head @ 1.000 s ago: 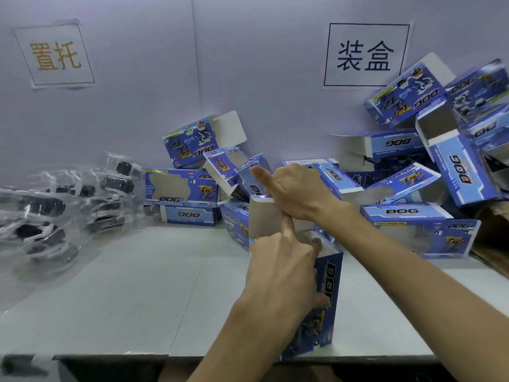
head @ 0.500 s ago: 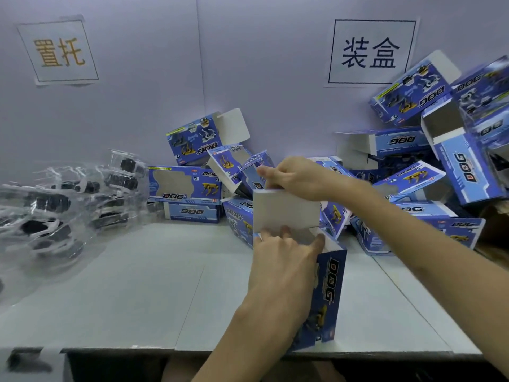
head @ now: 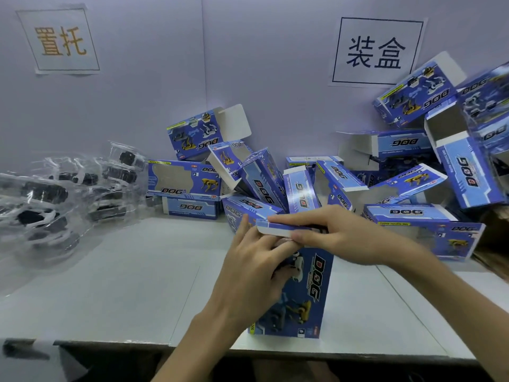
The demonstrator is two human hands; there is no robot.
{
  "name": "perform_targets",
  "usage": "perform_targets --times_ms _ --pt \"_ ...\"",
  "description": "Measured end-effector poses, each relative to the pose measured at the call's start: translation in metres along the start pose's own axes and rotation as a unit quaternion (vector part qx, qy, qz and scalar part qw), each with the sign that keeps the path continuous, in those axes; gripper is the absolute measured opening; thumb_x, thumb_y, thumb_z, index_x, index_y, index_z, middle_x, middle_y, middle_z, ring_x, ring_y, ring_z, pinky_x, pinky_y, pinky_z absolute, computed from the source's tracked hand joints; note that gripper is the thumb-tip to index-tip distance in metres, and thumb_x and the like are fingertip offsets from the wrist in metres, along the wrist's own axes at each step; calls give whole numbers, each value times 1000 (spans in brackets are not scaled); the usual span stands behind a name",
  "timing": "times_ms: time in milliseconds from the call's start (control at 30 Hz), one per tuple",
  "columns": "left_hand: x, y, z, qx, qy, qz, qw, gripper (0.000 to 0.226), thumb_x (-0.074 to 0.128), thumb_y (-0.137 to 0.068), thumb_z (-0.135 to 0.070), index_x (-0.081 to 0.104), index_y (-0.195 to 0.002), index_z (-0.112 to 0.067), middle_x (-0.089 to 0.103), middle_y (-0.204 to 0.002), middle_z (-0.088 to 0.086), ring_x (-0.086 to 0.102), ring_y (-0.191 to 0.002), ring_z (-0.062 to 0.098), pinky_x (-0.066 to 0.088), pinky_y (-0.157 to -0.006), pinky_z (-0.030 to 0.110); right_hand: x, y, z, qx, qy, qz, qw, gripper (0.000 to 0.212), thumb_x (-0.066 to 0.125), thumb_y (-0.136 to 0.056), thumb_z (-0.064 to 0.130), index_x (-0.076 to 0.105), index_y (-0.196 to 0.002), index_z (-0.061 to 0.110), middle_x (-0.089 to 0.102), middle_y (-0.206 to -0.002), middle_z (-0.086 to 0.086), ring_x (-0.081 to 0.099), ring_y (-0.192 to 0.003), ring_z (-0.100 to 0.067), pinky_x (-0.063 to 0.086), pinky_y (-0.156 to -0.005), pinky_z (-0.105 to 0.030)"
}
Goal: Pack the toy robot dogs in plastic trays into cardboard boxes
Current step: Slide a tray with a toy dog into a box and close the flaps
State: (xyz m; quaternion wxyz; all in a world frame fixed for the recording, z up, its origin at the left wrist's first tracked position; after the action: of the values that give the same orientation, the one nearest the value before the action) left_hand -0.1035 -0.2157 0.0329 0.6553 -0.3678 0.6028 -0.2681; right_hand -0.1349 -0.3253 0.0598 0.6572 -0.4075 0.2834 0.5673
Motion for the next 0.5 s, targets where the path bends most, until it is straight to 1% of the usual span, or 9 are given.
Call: perform_targets --times_ms 33,67,100,200,233,300,367,433,500 --pt "-3 7 -1 -3 -26 -36 999 33 78 -79 -27 70 -111 -25 68 -103 -10 57 -105 21 30 -115 52 4 2 -1 -2 -1 4 1000 38 53 -103 27 55 -138 42 59 -133 29 50 -122 14 37 -99 -9" --pt "-5 15 -4 -10 -47 -70 996 30 76 -81 -29 70 -110 -24 67 -102 -10 57 -105 21 28 -116 51 7 3 -2 -3 -3 6 1000 39 52 -104 26 54 -139 42 56 -136 30 47 -126 15 36 -103 -10" --pt "-6 22 -7 -21 -53 -97 994 29 73 -84 -31 70 -112 -24 66 -105 -10 56 -109 20 27 -116 49 8 3 -2 -3 -3 4 1000 39 51 -104 26 54 -138 44 55 -137 30 45 -127 15 36 -105 -11" --pt "-5 38 -18 -53 -44 -146 987 35 67 -86 -32 69 -120 -23 60 -123 -6 50 -123 20 26 -114 47 4 1 1 -3 9 -22 1000 38 53 -103 25 57 -132 49 62 -129 28 55 -116 11 40 -97 -12" --pt "-5 40 -19 -63 -49 -153 985 36 67 -85 -32 69 -120 -23 57 -125 -5 48 -125 20 25 -113 47 3 1 3 -5 10 -28 1000 39 55 -103 22 58 -130 49 63 -127 28 56 -116 11 42 -97 -13" --pt "-6 40 -18 -82 -59 -157 982 38 69 -82 -33 70 -119 -25 52 -125 -5 47 -123 20 26 -112 47 2 0 6 -17 7 -34 999 41 57 -101 16 60 -130 46 63 -128 26 53 -121 11 44 -102 -16" --pt "-7 38 -16 -88 -60 -153 982 39 71 -80 -32 70 -119 -25 51 -123 -5 47 -120 21 30 -108 46 3 0 7 -30 10 -34 999 43 58 -100 13 64 -128 44 63 -128 26 51 -126 10 44 -107 -22" --pt "-7 38 -16 -78 -42 -152 984 38 67 -84 -33 69 -120 -22 52 -122 -3 48 -117 22 36 -103 41 7 -1 7 -27 6 -24 999 44 55 -100 13 65 -124 49 61 -129 29 49 -130 6 43 -111 -29" --pt "-5 39 -14 -71 -16 -150 986 40 63 -87 -33 64 -125 -20 54 -123 1 50 -118 23 39 -101 35 10 -3 6 -10 4 -9 1000 46 48 -97 18 62 -122 55 56 -134 32 48 -133 1 41 -114 -36"
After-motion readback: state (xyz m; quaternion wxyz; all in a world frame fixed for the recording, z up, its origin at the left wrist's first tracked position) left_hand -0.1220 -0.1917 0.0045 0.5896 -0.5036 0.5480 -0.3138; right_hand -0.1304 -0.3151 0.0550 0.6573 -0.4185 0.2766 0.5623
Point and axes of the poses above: each hand's wrist, its own y-axis away from the middle knuckle, its own x-axis out of the palm, z = x × y, the point moved 9 cm from there along -y, towards the middle knuckle
